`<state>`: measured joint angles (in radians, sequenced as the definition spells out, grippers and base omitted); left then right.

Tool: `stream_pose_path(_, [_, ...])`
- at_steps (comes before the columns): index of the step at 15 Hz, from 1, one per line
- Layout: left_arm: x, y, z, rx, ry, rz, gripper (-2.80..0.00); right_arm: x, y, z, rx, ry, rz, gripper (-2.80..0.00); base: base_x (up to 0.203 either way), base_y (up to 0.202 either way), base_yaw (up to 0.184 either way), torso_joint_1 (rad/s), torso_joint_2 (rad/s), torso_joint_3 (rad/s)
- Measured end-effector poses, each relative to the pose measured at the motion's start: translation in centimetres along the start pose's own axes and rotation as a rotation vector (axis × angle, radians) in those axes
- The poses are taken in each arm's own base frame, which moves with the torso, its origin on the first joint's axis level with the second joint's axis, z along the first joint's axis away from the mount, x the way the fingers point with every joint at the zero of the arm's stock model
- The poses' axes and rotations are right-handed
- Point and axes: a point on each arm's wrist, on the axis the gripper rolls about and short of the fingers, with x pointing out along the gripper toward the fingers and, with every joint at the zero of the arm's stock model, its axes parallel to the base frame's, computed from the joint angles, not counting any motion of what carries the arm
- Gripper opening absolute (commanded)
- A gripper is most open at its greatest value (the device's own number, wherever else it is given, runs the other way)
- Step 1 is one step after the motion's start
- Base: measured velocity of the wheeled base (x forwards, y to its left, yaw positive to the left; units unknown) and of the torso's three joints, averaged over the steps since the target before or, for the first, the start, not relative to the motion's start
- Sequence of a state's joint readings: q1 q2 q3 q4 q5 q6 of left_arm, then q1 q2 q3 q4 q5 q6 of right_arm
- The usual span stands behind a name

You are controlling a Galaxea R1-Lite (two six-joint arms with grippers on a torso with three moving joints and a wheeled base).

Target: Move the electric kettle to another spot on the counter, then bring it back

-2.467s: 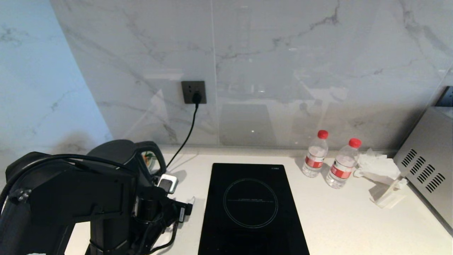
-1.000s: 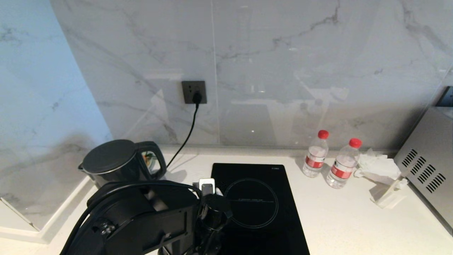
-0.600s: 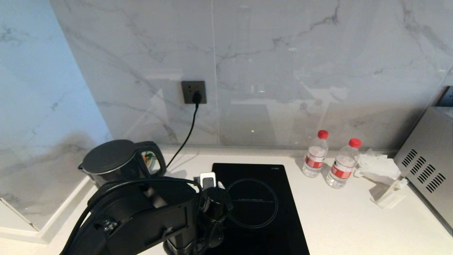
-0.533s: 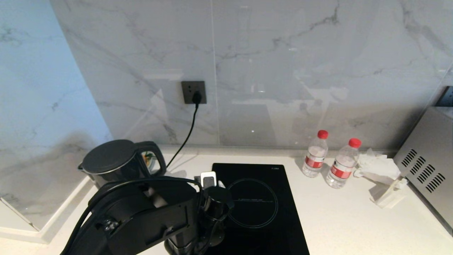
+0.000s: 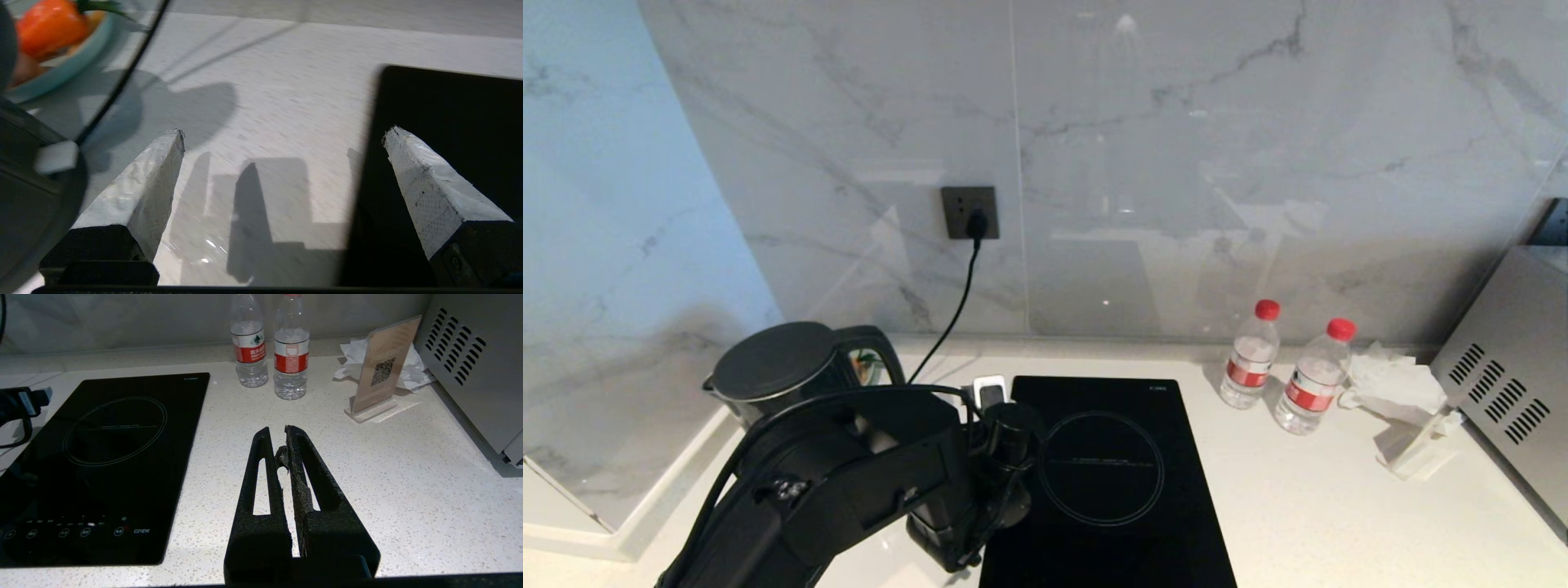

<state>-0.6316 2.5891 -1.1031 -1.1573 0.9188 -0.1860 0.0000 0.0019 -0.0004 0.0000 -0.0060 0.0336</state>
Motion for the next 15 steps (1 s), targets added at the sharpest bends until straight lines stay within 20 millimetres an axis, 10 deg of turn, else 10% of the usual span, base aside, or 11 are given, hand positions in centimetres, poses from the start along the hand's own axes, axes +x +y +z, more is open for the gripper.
stream_pose_path(15, [3.1, 2.6, 0.0, 0.034, 0.064, 0.065, 0.00, 0.0, 0.0, 0.0, 0.000, 0.000, 0.000, -2.80, 0.000, 0.000, 0.000, 0.000, 0.00, 0.000])
